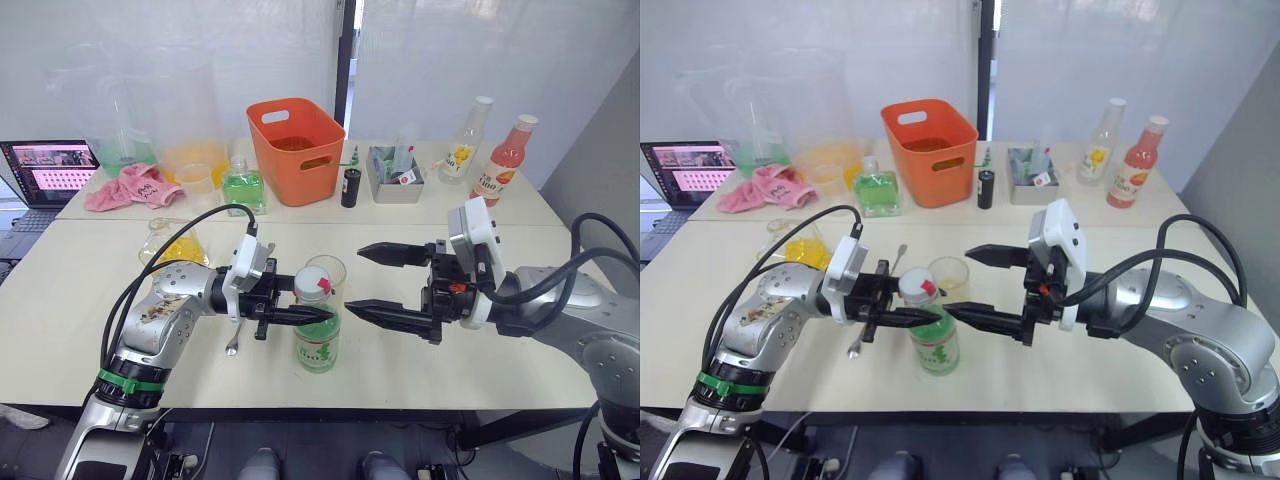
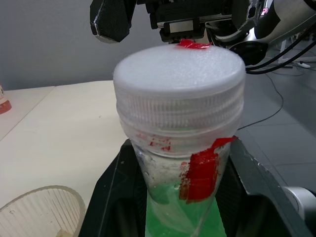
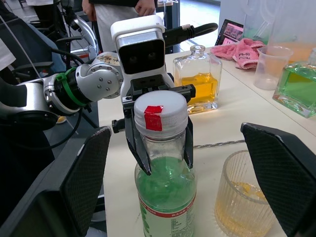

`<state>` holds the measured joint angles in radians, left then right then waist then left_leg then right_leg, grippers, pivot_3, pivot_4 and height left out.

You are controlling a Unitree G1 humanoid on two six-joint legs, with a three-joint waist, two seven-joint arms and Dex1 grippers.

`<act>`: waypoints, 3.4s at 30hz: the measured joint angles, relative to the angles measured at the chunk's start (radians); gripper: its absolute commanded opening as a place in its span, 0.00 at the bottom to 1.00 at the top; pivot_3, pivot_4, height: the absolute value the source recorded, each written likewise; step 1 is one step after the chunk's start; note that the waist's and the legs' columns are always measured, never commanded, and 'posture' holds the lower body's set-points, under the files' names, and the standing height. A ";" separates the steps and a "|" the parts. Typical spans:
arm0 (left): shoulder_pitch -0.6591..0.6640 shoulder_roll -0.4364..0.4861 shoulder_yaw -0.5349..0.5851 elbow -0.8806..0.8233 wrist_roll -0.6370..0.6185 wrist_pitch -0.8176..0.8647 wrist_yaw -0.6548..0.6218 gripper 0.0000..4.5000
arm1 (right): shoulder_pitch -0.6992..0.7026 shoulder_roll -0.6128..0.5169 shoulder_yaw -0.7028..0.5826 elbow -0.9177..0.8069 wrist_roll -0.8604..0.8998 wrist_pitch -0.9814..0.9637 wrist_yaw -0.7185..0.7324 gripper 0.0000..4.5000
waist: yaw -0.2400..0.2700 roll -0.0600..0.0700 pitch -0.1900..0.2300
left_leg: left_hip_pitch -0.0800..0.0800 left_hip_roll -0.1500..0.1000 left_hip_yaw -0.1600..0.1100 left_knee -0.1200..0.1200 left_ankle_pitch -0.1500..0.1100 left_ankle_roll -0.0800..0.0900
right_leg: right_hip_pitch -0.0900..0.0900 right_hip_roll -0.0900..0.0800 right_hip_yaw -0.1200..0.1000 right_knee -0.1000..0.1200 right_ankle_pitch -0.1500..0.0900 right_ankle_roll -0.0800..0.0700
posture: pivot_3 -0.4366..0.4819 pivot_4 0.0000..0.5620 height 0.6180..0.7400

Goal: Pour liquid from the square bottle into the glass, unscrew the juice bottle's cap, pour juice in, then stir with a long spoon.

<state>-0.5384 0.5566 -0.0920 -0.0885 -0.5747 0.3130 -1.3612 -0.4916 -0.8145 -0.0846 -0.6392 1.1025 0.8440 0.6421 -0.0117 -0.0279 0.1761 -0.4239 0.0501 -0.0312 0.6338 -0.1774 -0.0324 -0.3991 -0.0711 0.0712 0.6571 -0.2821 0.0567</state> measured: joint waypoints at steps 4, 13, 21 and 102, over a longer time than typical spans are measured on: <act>-0.005 0.001 0.001 -0.006 -0.008 0.035 0.013 0.29 | 0.014 -0.018 -0.012 0.000 0.001 0.000 0.000 1.00 | 0.000 0.000 0.000 | 0.000 0.000 0.000 0.000 0.000 0.000 | 0.000 0.000 0.000 0.000 0.000 0.000 | 0.48 0.27 0.99; -0.004 0.011 0.002 -0.014 -0.009 0.048 0.011 0.29 | 0.034 -0.025 -0.036 0.000 0.012 0.000 -0.013 1.00 | -0.002 0.000 0.000 | 0.000 0.000 0.000 0.000 0.000 0.000 | 0.000 0.000 0.000 0.000 0.000 0.000 | 0.48 0.27 0.99; 0.018 0.009 -0.009 -0.007 0.011 0.035 0.007 0.72 | 0.043 -0.026 -0.045 -0.007 0.016 0.000 -0.015 1.00 | -0.002 0.000 0.000 | -0.001 0.000 0.000 0.000 0.000 0.000 | -0.001 0.000 0.000 0.000 0.000 0.000 | 0.48 0.27 0.99; 0.016 0.026 0.023 -0.050 -0.050 0.081 0.015 0.39 | -0.177 0.202 0.192 0.041 -0.080 0.056 -0.119 0.36 | -0.004 0.000 0.000 | -0.002 0.000 0.000 -0.001 0.000 0.000 | -0.003 0.000 0.000 0.000 0.000 0.000 | 0.48 0.27 0.99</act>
<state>-0.5228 0.5829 -0.0692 -0.1380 -0.6247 0.3940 -1.3461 -0.6686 -0.6127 0.1075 -0.5983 1.0227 0.9003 0.5229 -0.0160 -0.0279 0.1761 -0.4259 0.0506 -0.0312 0.6327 -0.1775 -0.0323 -0.4020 -0.0707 0.0713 0.6569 -0.2821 0.0566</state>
